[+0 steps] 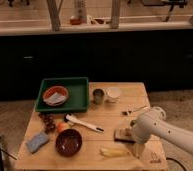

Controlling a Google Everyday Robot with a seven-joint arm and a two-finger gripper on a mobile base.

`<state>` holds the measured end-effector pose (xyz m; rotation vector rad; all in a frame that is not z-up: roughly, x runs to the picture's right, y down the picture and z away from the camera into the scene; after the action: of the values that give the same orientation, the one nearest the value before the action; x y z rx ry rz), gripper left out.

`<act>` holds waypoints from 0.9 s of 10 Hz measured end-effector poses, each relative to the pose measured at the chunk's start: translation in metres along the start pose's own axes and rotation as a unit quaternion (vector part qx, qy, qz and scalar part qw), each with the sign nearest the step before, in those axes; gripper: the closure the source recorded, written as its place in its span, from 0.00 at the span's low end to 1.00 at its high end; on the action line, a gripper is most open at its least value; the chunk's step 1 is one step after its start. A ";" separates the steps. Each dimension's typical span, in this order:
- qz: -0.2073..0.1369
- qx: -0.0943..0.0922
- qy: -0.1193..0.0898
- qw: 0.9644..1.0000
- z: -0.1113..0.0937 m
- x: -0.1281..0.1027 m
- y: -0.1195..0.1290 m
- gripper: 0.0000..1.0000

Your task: Place eraser in paper cup

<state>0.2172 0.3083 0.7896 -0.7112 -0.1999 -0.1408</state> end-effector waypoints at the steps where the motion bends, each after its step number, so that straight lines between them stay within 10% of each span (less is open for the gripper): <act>1: 0.000 0.000 0.000 1.000 0.000 0.000 0.000 0.20; 9: -0.003 -0.002 -0.008 1.000 -0.006 -0.004 -0.009 0.20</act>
<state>0.2124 0.2980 0.7897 -0.7159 -0.2159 -0.1407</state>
